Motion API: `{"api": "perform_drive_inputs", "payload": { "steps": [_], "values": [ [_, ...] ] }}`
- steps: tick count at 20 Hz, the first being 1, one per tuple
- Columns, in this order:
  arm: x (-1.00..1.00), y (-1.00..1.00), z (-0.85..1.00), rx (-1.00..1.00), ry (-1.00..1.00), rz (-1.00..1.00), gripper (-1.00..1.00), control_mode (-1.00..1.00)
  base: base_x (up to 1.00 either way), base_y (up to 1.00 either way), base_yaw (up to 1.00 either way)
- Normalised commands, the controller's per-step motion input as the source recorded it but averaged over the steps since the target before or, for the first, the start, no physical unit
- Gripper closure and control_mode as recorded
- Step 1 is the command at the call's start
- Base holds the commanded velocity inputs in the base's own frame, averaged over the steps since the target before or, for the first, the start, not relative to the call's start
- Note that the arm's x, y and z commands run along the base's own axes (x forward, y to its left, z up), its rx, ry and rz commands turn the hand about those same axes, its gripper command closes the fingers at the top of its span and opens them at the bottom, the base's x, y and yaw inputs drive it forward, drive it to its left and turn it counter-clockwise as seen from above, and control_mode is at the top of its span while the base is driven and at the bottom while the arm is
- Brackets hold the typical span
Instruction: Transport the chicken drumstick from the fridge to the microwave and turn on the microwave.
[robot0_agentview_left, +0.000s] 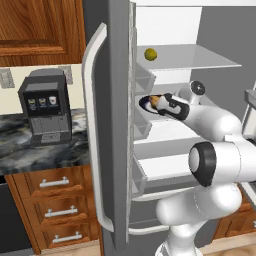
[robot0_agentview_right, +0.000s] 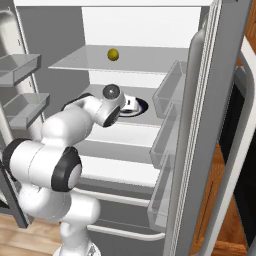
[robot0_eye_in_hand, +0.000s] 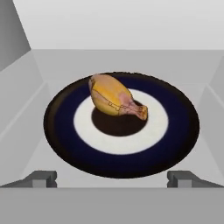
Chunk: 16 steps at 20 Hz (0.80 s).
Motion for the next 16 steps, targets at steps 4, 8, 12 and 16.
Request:
{"api": "perform_drive_inputs", "payload": {
  "steps": [4, 8, 12, 16],
  "values": [
    [0.16, -0.07, 0.0, 0.0, 0.0, 0.06, -1.0, -1.0, 0.0, 0.0, 0.0],
    [0.1, -0.09, 0.0, 0.0, 0.0, 0.04, -1.0, -1.0, 0.0, 0.0, 0.0],
    [0.14, -0.07, 0.0, 0.0, 0.0, 0.05, -1.0, -1.0, 0.0, 0.0, 0.0],
    [0.1, -0.01, 0.0, 0.0, 0.0, 0.04, -1.0, -1.0, 0.0, 0.0, 0.0]
  ]
}}
